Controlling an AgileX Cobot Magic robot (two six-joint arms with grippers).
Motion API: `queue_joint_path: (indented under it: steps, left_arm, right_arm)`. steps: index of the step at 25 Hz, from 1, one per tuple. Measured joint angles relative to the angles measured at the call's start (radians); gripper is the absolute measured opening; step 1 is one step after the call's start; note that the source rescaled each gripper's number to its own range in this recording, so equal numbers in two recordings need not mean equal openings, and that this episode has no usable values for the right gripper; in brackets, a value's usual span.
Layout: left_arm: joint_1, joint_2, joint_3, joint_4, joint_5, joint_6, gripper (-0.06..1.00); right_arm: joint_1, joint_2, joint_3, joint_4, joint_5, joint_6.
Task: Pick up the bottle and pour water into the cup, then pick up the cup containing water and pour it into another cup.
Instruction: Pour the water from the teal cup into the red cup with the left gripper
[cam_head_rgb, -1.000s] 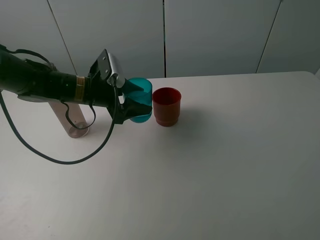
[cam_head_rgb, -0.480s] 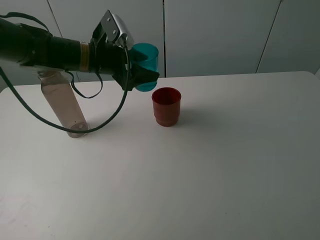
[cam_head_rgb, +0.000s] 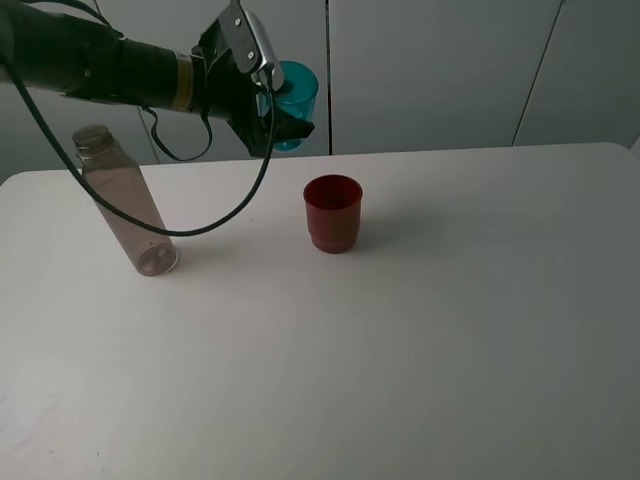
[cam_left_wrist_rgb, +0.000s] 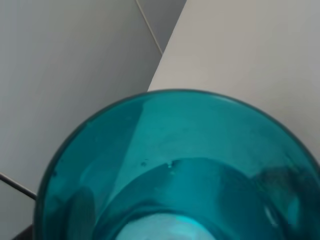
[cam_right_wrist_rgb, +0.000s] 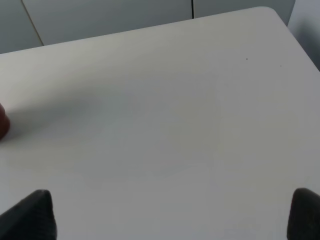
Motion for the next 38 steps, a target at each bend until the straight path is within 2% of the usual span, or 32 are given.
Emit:
queue_joint_path:
  steps: [5, 7, 18, 25, 38]
  left_arm:
    - [0.0, 0.045, -0.056, 0.122, 0.035, 0.0, 0.14]
    - [-0.004, 0.058, -0.068, 0.138, 0.044, 0.004, 0.14]
    - [-0.031, 0.085, -0.093, 0.148, 0.084, 0.143, 0.14]
    - [-0.035, 0.085, -0.093, 0.148, 0.136, 0.192, 0.14]
    - [-0.095, 0.107, -0.093, 0.146, 0.18, 0.263, 0.14]
  right_arm:
    - [0.0, 0.0, 0.0, 0.0, 0.0, 0.0]
    - [0.0, 0.0, 0.0, 0.0, 0.0, 0.0]
    - [0.0, 0.0, 0.0, 0.0, 0.0, 0.0]
    - [0.0, 0.0, 0.0, 0.0, 0.0, 0.0]
    - [0.0, 0.0, 0.0, 0.0, 0.0, -0.002]
